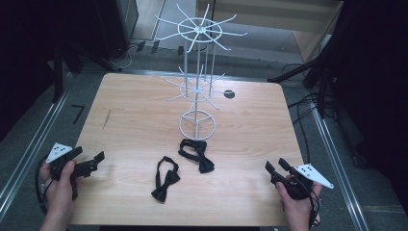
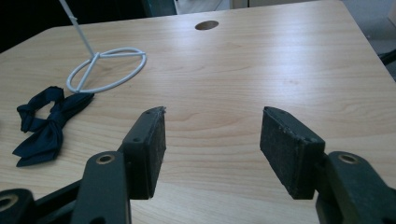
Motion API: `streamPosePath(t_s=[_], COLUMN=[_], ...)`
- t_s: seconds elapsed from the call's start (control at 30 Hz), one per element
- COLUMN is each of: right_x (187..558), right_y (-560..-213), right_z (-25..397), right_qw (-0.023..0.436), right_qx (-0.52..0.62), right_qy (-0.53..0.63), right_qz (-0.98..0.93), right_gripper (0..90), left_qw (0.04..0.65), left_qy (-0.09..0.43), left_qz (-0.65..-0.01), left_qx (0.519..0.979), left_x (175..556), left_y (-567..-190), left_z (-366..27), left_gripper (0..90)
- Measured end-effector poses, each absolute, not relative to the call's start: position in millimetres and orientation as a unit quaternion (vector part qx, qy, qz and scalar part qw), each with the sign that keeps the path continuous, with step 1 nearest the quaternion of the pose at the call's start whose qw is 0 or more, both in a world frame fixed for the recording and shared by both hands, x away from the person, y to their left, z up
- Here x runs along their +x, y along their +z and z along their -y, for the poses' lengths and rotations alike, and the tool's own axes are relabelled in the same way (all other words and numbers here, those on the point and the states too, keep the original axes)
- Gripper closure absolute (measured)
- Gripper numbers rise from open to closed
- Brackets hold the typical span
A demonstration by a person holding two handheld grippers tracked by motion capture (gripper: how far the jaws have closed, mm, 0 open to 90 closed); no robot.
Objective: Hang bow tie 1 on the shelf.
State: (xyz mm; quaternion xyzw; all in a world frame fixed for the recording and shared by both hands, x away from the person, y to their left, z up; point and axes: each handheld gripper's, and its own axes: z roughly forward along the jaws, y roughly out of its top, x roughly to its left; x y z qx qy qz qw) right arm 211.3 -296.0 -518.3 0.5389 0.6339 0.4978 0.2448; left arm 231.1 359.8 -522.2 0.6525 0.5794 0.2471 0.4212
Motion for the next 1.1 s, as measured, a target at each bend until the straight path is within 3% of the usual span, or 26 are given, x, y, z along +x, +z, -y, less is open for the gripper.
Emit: streamPosePath(t_s=[0.73, 0.87, 1.1], right_x=[229.1, 232.9, 237.8], right_y=[-519.0, -516.0, -509.7], right_z=[246.5, 233.2, 208.7], right_qw=[0.237, 0.225, 0.218], right_qx=[0.506, 0.486, 0.458], right_qy=[0.475, 0.478, 0.474], right_qz=[-0.680, -0.696, -0.719], right_gripper=[41.0, 46.4, 47.1], left_qw=[0.414, 0.412, 0.411], left_qy=[0.248, 0.245, 0.246], left_qz=[-0.573, -0.573, -0.570], left_qx=[0.662, 0.665, 0.668], left_x=[230.8, 231.8, 232.4], left_y=[-522.2, -522.3, -522.3], left_z=[-356.7, -356.5, -355.8], left_gripper=[8.2, 8.2, 8.2])
